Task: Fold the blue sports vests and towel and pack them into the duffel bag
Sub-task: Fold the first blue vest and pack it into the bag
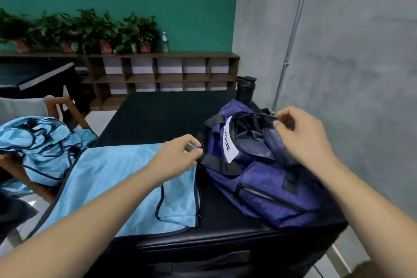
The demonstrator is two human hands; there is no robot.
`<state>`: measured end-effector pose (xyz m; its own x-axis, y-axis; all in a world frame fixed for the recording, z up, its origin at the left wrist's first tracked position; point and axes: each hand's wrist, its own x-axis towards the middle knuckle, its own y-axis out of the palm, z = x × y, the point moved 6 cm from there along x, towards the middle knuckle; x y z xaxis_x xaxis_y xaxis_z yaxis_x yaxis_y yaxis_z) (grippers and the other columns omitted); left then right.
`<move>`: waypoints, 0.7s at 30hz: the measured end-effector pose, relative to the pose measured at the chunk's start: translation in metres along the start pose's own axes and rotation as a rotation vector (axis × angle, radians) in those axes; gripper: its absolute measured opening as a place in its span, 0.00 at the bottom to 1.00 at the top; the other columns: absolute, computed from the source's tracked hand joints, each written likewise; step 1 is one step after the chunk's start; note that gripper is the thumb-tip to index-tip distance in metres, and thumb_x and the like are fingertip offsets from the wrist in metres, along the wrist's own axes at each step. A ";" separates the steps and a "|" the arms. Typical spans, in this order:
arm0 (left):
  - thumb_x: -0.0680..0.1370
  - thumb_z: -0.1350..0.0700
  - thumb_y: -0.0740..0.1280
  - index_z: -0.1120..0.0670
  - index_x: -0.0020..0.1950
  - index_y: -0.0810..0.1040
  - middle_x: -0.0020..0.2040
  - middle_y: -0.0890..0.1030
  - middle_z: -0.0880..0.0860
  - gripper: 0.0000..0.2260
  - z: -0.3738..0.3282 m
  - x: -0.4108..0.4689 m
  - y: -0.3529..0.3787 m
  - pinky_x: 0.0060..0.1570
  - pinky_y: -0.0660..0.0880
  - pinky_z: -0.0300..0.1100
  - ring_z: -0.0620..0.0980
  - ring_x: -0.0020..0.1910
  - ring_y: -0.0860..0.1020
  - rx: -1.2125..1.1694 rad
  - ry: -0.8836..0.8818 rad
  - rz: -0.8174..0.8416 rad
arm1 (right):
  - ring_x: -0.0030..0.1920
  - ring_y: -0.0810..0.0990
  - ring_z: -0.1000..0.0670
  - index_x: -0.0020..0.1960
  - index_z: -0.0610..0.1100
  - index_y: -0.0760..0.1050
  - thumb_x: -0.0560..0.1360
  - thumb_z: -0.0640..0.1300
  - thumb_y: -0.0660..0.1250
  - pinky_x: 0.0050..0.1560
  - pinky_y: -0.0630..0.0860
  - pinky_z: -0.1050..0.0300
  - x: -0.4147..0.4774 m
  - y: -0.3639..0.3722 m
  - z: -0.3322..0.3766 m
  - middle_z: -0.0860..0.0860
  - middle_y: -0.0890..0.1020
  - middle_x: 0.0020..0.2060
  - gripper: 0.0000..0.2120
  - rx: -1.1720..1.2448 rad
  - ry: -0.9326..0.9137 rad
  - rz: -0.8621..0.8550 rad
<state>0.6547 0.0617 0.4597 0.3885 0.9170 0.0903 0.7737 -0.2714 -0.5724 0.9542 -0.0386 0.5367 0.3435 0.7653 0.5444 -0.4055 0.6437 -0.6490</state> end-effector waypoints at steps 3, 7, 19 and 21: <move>0.81 0.46 0.71 0.46 0.52 0.81 0.48 0.85 0.47 0.05 -0.010 0.021 0.026 0.48 0.84 0.48 0.50 0.46 0.86 -0.039 -0.044 -0.034 | 0.57 0.82 0.40 0.58 0.43 0.80 0.76 0.42 0.74 0.61 0.75 0.49 0.020 -0.003 -0.075 0.43 0.85 0.55 0.12 -0.084 0.199 -0.006; 0.82 0.40 0.68 0.45 0.59 0.79 0.54 0.83 0.45 0.12 -0.013 0.041 0.054 0.51 0.75 0.44 0.46 0.53 0.80 0.054 -0.084 -0.009 | 0.59 0.81 0.41 0.65 0.40 0.78 0.75 0.46 0.77 0.59 0.74 0.50 0.014 0.006 -0.145 0.43 0.82 0.57 0.22 0.091 0.547 0.115; 0.75 0.19 0.54 0.43 0.58 0.76 0.58 0.83 0.48 0.31 -0.043 0.054 0.134 0.67 0.73 0.50 0.51 0.59 0.80 -0.241 -0.232 0.197 | 0.36 0.71 0.45 0.41 0.45 0.71 0.77 0.39 0.69 0.35 0.68 0.55 0.022 -0.006 -0.178 0.43 0.75 0.36 0.09 0.289 0.717 0.137; 0.71 0.16 0.54 0.41 0.62 0.75 0.62 0.81 0.47 0.36 -0.055 0.056 0.148 0.73 0.70 0.55 0.50 0.64 0.78 -0.309 -0.250 0.230 | 0.34 0.69 0.46 0.40 0.46 0.69 0.77 0.40 0.69 0.33 0.62 0.55 0.026 -0.019 -0.180 0.45 0.72 0.34 0.10 0.297 0.684 0.062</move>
<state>0.8188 0.0562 0.4248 0.4646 0.8547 -0.2315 0.8090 -0.5160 -0.2817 1.1233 -0.0313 0.4677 0.7236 0.6902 -0.0035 -0.6196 0.6473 -0.4440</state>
